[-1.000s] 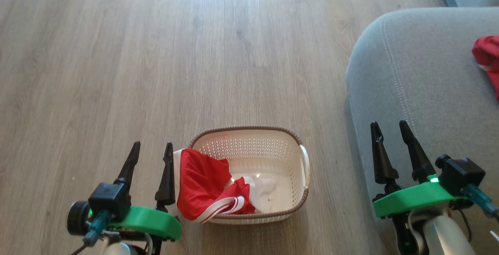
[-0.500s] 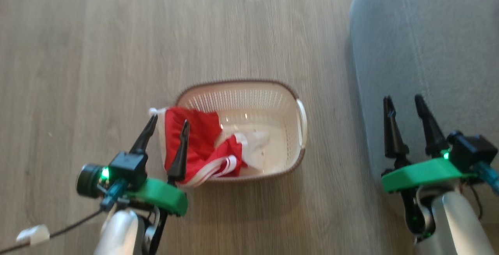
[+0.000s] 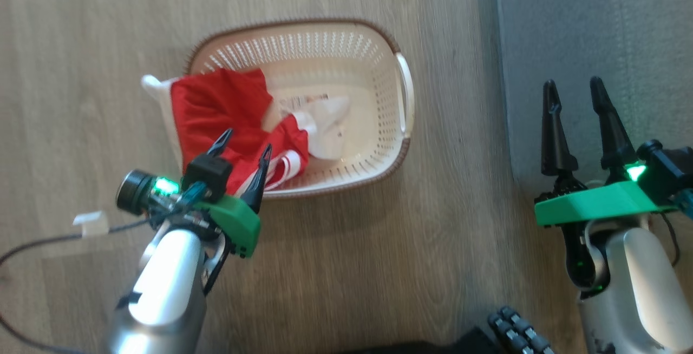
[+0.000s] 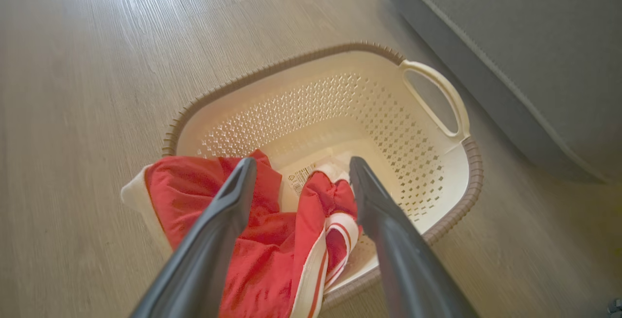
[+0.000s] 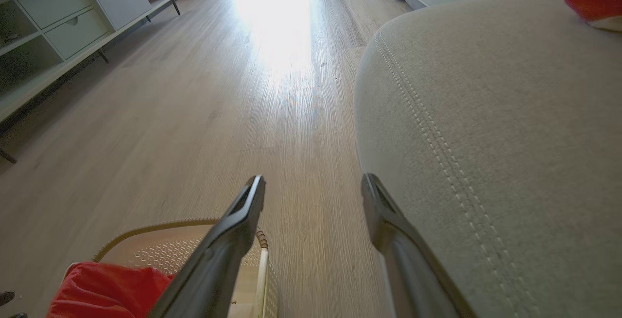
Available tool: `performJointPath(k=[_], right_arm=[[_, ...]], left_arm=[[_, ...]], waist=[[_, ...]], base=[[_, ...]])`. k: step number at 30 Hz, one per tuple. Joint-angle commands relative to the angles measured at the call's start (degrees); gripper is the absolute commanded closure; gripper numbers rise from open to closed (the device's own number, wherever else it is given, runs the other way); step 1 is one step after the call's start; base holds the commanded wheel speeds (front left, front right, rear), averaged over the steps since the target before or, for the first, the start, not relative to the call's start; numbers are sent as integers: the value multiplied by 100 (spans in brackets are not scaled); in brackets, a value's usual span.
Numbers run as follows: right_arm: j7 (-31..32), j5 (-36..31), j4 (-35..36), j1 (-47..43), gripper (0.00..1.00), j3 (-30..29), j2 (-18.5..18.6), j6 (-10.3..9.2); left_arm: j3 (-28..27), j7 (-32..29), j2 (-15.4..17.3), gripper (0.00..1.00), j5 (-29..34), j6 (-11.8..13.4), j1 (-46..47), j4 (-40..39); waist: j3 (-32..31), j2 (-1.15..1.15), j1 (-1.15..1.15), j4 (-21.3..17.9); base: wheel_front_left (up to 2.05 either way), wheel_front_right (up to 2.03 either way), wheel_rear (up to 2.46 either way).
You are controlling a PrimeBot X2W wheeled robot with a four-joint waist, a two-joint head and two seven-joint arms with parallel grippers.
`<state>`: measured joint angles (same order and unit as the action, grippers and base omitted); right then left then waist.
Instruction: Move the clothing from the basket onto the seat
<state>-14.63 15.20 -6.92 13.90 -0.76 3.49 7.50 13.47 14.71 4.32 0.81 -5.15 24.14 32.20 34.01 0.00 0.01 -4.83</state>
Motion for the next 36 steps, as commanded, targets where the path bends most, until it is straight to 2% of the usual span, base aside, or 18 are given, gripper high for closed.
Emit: performJointPath(k=[1, 10, 13, 21, 30, 36], right_arm=[[-37, 33, 217, -10, 0, 186, -59, -1], [-37, 184, 327, 215, 0, 461, -60, -1], [-37, 251, 362, 246, 0, 474, -60, -1], [-37, 602, 507, 284, 0, 716, -61, -1], [-37, 842, 626, 373, 0, 1162, -61, -1], [-37, 908, 684, 311, 0, 1131, -61, -1]], left_arm=[[16, 29, 168, 0, 89, -69, 227, 205], [499, 29, 413, 0, 383, -131, 1370, 1981], [609, 29, 450, 0, 440, -146, 1618, 2228], [731, -89, 498, 0, 266, -218, 2571, 3611], [911, -1251, 761, 0, -274, -232, 3086, 4109], [1273, -2174, 875, 0, -623, -233, 3244, 4153]], waist=[[486, 0, -1, -216], [1074, 0, -1, -624], [1157, 0, -1, -729], [1528, 0, -1, -1158], [1917, 0, -1, -1612], [1981, 0, -1, -1657]], base=[[0, 0, 0], [0, 0, 0], [0, 0, 0], [0, 0, 0], [0, 0, 0], [0, 0, 0]])
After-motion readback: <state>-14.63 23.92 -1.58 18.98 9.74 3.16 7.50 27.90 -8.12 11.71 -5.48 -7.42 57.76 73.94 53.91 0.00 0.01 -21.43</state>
